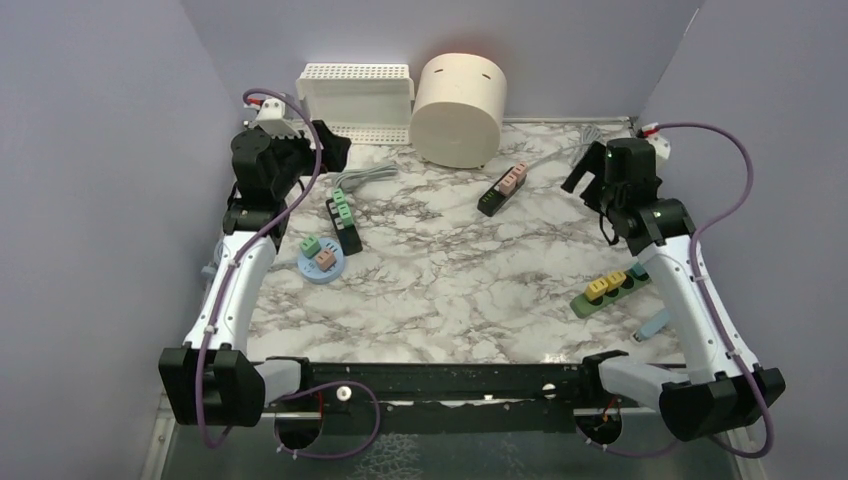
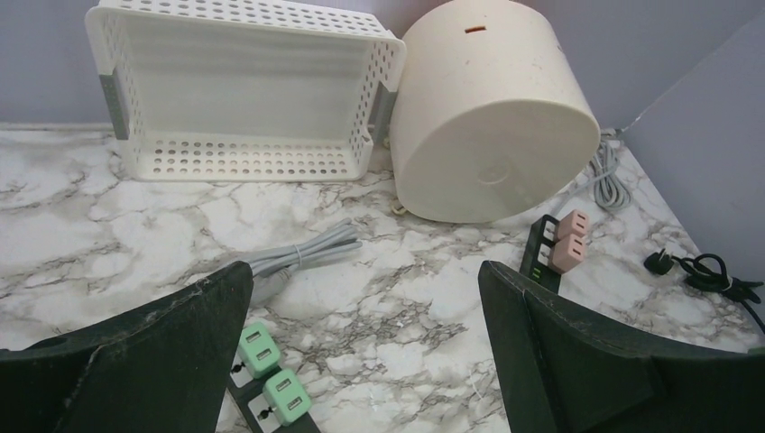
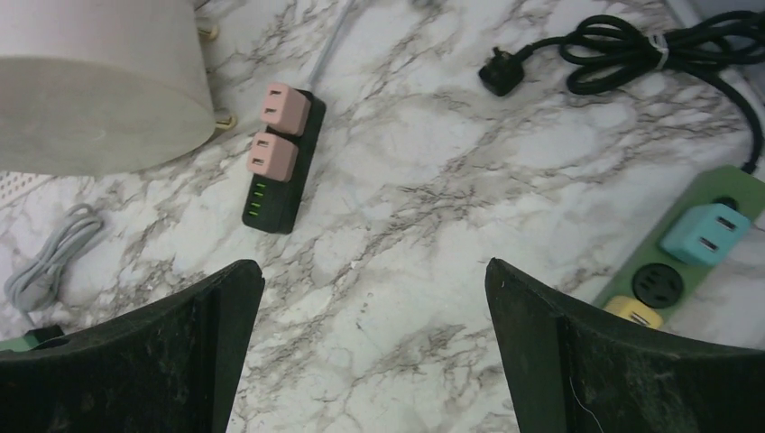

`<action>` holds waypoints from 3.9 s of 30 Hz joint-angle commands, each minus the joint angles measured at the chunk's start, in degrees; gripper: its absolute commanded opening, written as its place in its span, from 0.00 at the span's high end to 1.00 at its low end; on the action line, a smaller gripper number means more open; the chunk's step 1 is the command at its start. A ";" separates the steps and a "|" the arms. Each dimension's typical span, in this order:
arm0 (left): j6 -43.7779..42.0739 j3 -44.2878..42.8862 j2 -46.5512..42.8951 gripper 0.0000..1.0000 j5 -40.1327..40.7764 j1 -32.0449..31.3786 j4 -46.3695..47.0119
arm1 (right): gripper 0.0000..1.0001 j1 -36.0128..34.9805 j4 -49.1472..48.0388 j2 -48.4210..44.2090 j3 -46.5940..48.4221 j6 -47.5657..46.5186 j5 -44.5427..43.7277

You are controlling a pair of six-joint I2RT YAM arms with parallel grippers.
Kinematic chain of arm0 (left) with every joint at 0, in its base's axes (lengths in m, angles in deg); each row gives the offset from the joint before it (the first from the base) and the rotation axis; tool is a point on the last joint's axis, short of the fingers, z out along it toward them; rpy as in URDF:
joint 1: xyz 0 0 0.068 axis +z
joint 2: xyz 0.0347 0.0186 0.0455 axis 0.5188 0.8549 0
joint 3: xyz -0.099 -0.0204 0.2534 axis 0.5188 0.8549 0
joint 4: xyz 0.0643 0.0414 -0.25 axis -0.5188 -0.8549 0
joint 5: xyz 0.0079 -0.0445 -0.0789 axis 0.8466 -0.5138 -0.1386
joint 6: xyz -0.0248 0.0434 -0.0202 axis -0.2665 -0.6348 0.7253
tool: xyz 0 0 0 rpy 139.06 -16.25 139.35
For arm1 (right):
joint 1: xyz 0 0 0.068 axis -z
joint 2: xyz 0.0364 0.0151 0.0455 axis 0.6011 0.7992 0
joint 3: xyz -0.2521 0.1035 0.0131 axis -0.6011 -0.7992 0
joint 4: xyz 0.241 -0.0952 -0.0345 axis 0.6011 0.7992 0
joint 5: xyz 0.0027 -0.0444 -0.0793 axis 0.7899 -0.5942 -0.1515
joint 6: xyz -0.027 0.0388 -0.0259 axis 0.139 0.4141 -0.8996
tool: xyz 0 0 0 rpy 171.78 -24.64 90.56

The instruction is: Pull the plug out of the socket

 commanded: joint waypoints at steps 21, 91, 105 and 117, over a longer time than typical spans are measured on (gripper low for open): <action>-2.46 8.64 4.09 0.01 -7.42 -18.55 1.48 | 0.09 10.11 21.25 4.93 -16.54 16.01 2.13; 26.15 -20.21 55.61 0.01 -11.24 -56.91 26.92 | 0.99 13.02 -3.22 -5.48 -20.98 -0.46 28.19; 30.26 -20.76 58.59 0.78 -14.40 -56.91 32.06 | 0.99 13.02 -2.70 -6.32 -20.70 -0.26 29.44; 34.62 -20.74 60.24 1.00 -13.47 -55.42 32.07 | 0.99 12.94 0.71 -7.12 -15.49 -1.07 32.27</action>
